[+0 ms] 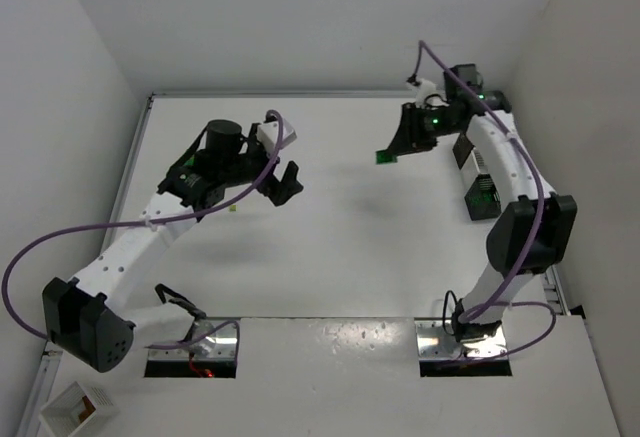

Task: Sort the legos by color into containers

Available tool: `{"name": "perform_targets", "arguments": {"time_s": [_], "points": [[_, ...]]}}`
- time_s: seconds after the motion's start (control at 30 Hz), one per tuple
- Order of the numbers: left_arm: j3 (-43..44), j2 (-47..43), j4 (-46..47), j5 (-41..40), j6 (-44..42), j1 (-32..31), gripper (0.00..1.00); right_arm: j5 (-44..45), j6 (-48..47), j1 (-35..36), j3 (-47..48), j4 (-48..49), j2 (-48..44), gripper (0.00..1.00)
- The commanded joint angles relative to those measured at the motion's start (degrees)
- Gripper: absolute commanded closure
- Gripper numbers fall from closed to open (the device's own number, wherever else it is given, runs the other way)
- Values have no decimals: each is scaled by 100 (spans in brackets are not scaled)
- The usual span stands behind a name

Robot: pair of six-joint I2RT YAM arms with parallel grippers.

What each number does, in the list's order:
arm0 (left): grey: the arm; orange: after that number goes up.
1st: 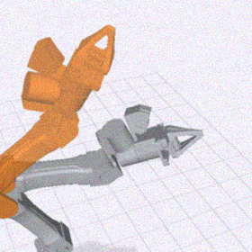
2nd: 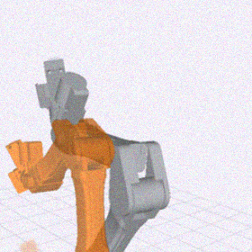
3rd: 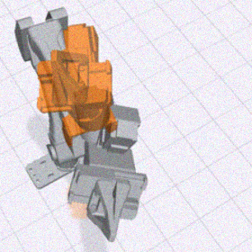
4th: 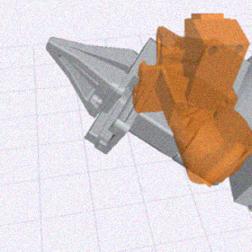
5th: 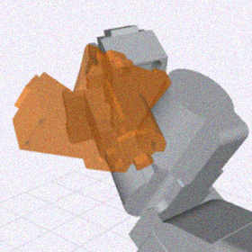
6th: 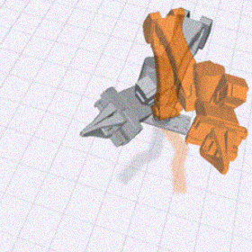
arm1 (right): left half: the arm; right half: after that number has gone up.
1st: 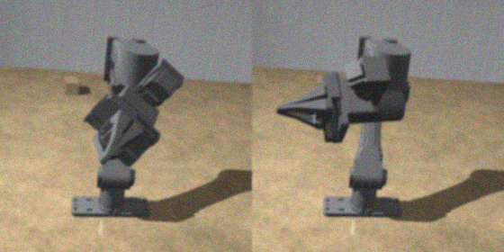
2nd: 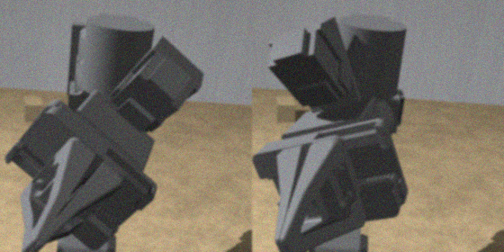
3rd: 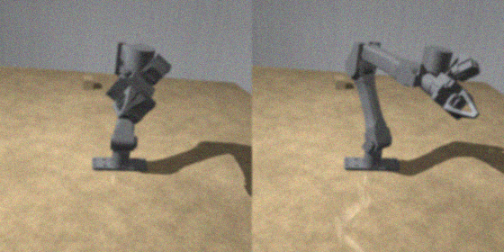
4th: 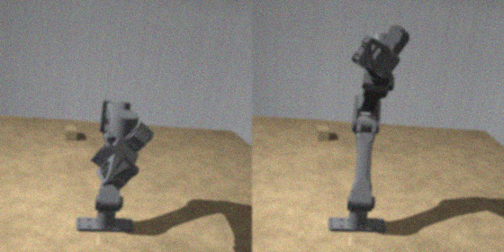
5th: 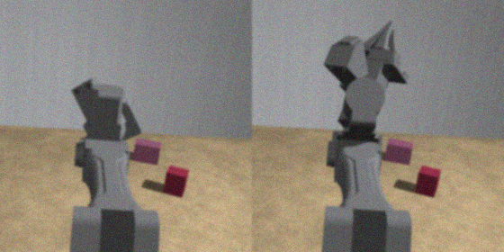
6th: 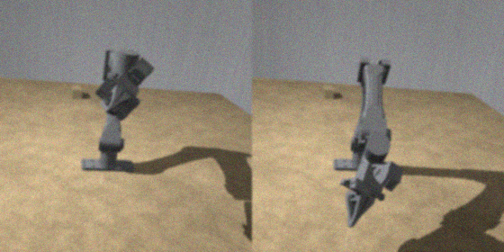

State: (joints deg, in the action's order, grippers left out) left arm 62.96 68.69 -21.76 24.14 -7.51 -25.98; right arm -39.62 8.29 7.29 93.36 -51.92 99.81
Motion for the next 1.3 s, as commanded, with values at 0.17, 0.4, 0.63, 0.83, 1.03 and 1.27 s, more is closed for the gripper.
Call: {"name": "perform_targets", "arguments": {"time_s": [0.17, 0.4, 0.63, 0.83, 1.03, 1.27], "points": [[-380, -900, -470, -1118, 223, 725, 0, 2465, -1610, -2175, -107, -626, -559, 100], [-714, -1314, -417, -1474, 223, 1490, 0, 3039, -2208, -3075, -152, -679, -559, 100], [-715, -1323, -417, -1641, 223, 1999, 0, 3258, -2324, -3357, -99, -732, -173, 100], [-715, -1147, -417, -1439, 223, 2439, 0, 3197, -2324, -3357, -213, -512, -58, 93], [-592, -831, -487, -1280, 276, 2853, 0, 2995, -2271, -3234, -336, -336, 117, 78], [-434, -479, -540, -1123, 171, 3396, 0, 2933, -2271, -3234, -134, -469, 312, 53]]}}
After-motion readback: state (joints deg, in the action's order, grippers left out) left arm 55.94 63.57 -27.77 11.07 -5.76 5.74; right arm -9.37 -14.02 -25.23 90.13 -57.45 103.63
